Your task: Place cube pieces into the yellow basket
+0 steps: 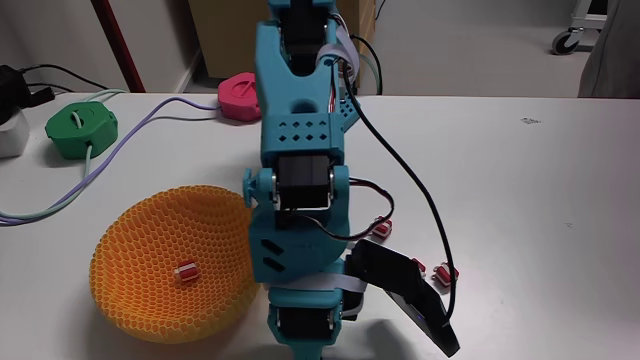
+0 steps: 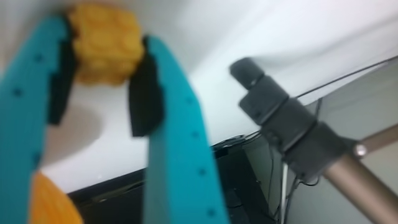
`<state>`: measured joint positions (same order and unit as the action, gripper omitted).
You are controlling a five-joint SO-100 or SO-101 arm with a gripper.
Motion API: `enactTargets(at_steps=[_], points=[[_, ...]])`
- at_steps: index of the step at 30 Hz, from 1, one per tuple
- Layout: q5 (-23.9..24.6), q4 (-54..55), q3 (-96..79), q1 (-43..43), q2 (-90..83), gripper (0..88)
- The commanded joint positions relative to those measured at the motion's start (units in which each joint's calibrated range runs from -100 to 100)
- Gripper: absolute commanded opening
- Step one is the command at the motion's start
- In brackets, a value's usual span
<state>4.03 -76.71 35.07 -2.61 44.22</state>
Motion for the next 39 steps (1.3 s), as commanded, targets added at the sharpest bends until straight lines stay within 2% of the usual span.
enactTargets(at_steps=[1,7,10,15,19,23,29,33,39], points=[[-0.3,-6.0,2.6,1.2,-13.4,0.0],[-1.7,-18.2,-2.1,7.5,-39.8,0.0],[-2.8,-20.0,-9.5,12.8,-48.6,0.0],[-6.5,-9.9,-36.9,22.8,-56.4,0.0],[-9.3,-3.8,-47.0,25.5,-56.1,0.3],[-9.4,-2.4,-49.6,26.9,-56.2,19.9],[-8.0,-5.8,-45.8,26.7,-57.5,39.5],[-6.3,-12.0,-39.0,23.5,-58.0,37.3],[-4.2,-17.1,-39.3,6.5,-62.4,25.2]])
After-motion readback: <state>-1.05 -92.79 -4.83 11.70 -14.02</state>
